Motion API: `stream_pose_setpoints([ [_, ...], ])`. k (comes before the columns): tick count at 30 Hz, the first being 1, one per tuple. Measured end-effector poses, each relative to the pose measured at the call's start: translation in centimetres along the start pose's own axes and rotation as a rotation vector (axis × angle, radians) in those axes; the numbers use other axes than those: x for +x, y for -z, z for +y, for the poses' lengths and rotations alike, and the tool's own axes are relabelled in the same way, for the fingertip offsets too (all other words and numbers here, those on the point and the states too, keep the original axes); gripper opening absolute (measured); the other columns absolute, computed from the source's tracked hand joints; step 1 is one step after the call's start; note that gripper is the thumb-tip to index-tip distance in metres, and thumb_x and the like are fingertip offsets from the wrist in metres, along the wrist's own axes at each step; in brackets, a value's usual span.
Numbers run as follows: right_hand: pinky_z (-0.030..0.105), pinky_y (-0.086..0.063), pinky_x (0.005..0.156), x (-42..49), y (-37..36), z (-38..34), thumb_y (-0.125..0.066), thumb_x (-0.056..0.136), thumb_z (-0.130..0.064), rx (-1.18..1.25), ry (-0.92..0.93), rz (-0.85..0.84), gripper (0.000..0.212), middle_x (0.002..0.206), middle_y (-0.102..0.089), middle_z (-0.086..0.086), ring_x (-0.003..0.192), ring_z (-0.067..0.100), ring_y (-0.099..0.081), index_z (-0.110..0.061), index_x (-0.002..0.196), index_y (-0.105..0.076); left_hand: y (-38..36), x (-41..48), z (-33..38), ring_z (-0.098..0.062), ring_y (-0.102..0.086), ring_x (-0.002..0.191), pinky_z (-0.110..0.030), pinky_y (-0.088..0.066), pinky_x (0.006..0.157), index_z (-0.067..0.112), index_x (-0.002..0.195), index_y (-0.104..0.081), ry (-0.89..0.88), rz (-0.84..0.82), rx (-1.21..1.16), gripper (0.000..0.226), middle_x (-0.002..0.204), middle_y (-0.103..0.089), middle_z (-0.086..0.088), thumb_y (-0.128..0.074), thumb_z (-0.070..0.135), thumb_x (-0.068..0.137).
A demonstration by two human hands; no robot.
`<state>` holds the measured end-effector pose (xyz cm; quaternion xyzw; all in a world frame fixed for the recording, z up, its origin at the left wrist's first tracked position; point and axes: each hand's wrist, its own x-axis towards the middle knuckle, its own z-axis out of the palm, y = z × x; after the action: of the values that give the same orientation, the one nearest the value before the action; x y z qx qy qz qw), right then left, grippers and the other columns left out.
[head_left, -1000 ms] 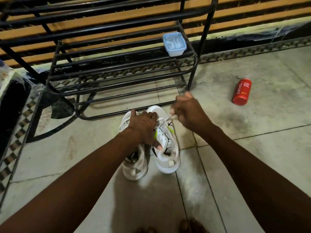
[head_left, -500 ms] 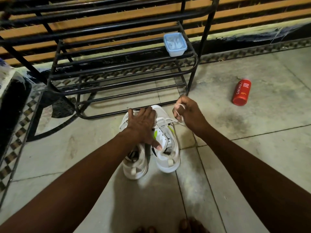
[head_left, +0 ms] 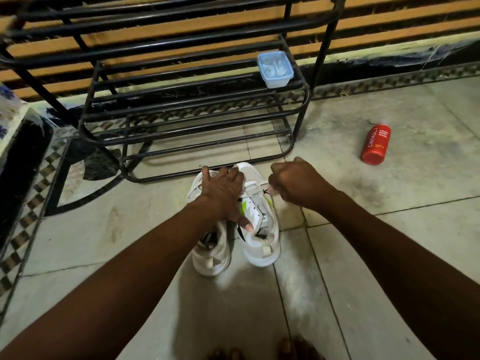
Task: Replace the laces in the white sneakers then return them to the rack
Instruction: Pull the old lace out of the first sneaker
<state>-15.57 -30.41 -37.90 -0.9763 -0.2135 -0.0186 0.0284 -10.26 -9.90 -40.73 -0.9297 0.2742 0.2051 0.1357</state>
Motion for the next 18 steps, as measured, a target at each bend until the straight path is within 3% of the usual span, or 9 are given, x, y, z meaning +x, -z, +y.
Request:
stream_pose_setpoints([
  [2, 0.042, -0.043, 0.079, 0.1, 0.2, -0.2, -0.069, 0.09, -0.019, 0.269, -0.162, 0.282, 0.01, 0.08, -0.053, -0.002, 0.084, 0.024, -0.058, -0.015, 0.082, -0.073, 0.0, 0.0, 0.0, -0.027, -0.002, 0.159, -0.072, 0.004, 0.116, 0.021, 0.163, -0.007, -0.001, 0.005, 0.01, 0.153, 0.173, -0.003, -0.002, -0.064, 0.099, 0.044],
  [5, 0.038, -0.047, 0.083, 0.5, 0.7, -0.1, -0.07, 0.088, -0.01, 0.738, -0.508, 0.636, 0.014, 0.091, -0.054, 0.005, 0.091, 0.016, -0.054, -0.008, 0.074, -0.072, 0.1, 0.0, 0.1, -0.027, -0.003, 0.159, -0.072, 0.002, 0.116, 0.021, 0.163, -0.009, 0.003, 0.002, 0.012, 0.153, 0.172, -0.005, -0.002, -0.065, 0.099, 0.043],
  [7, 0.03, -0.053, 0.081, 0.7, 0.8, -0.5, -0.065, 0.092, -0.006, 1.154, -0.6, 0.716, 0.019, 0.1, -0.059, 0.01, 0.088, 0.009, -0.061, 0.0, 0.074, -0.069, 0.1, 0.0, 0.1, -0.027, -0.003, 0.159, -0.072, 0.002, 0.116, 0.022, 0.163, -0.008, 0.004, -0.002, 0.007, 0.153, 0.173, -0.004, -0.002, -0.065, 0.098, 0.044],
  [10, 0.036, -0.054, 0.062, 0.7, 0.1, -1.7, -0.051, 0.103, -0.01, 1.763, -0.64, 0.638, 0.03, 0.089, -0.066, 0.015, 0.063, 0.02, -0.062, -0.003, 0.074, -0.056, 0.1, 0.0, 0.0, -0.027, -0.002, 0.159, -0.073, 0.002, 0.116, 0.021, 0.163, -0.008, 0.003, -0.002, -0.002, 0.153, 0.173, -0.003, -0.002, -0.066, 0.097, 0.044],
  [11, 0.033, -0.047, 0.055, 0.4, -0.3, -1.6, -0.048, 0.104, -0.012, 1.741, -0.645, 0.625, 0.032, 0.082, -0.064, 0.017, 0.054, 0.019, -0.054, -0.007, 0.072, -0.053, 0.1, 0.0, 0.1, -0.027, -0.002, 0.159, -0.072, 0.002, 0.116, 0.021, 0.163, -0.007, 0.004, -0.005, -0.002, 0.153, 0.173, -0.002, -0.002, -0.066, 0.097, 0.044],
  [13, 0.034, -0.04, 0.054, -0.4, -1.4, -0.2, -0.047, 0.106, -0.019, 1.238, -0.536, 0.572, 0.035, 0.071, -0.062, 0.015, 0.051, 0.019, -0.048, -0.011, 0.073, -0.055, 0.1, 0.0, 0.1, -0.027, -0.001, 0.159, -0.072, 0.003, 0.116, 0.02, 0.163, -0.006, 0.004, -0.015, -0.004, 0.154, 0.173, -0.001, -0.002, -0.067, 0.097, 0.045],
  [15, 0.034, -0.044, 0.061, -1.1, -2.0, 1.1, -0.048, 0.105, -0.025, 0.717, -0.296, 0.376, 0.027, 0.07, -0.065, 0.003, 0.06, 0.017, -0.058, -0.011, 0.087, -0.062, 0.1, 0.0, 0.1, -0.027, 0.0, 0.159, -0.072, 0.004, 0.117, 0.02, 0.163, -0.005, 0.005, -0.02, -0.007, 0.154, 0.173, -0.001, -0.002, -0.067, 0.097, 0.045],
  [17, 0.033, -0.049, 0.07, -1.1, -2.0, 1.4, -0.059, 0.1, -0.024, 0.465, -0.096, 0.139, 0.018, 0.082, -0.07, 0.004, 0.075, 0.021, -0.065, -0.01, 0.105, -0.068, 0.2, 0.0, 0.1, -0.027, -0.001, 0.159, -0.072, 0.003, 0.117, 0.02, 0.163, -0.006, 0.004, -0.021, -0.003, 0.154, 0.173, -0.001, -0.003, -0.066, 0.097, 0.045],
  [18, 0.034, -0.049, 0.073, -0.7, -1.9, 1.3, -0.064, 0.096, -0.024, 0.384, -0.035, 0.049, 0.017, 0.085, -0.068, 0.005, 0.081, 0.023, -0.065, -0.011, 0.104, -0.07, 0.1, 0.0, 0.1, -0.027, -0.001, 0.159, -0.072, 0.003, 0.117, 0.02, 0.163, -0.006, 0.005, -0.019, -0.001, 0.154, 0.173, -0.002, -0.002, -0.066, 0.098, 0.045],
])
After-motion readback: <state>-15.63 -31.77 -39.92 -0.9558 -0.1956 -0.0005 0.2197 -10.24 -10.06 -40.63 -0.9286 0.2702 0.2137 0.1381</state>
